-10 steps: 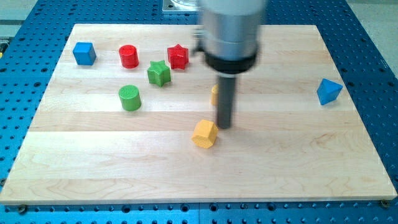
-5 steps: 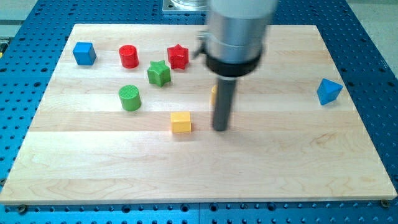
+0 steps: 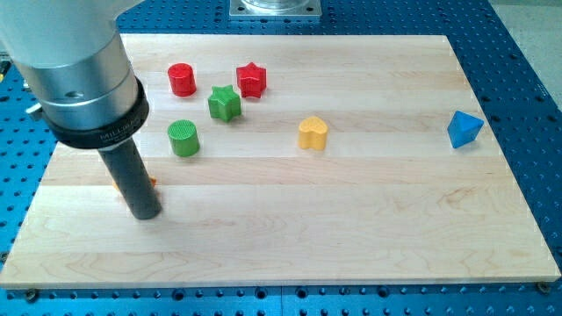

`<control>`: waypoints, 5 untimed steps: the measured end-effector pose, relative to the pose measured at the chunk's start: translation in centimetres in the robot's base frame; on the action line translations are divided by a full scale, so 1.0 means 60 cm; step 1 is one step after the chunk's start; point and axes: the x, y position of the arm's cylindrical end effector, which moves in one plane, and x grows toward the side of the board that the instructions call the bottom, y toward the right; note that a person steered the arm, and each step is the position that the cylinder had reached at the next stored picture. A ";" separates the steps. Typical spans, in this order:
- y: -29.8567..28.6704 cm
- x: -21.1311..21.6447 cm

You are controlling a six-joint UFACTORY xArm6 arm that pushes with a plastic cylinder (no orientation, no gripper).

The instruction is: Move the yellow blocks towards the bottom left of the board

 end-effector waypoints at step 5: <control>0.515 -0.214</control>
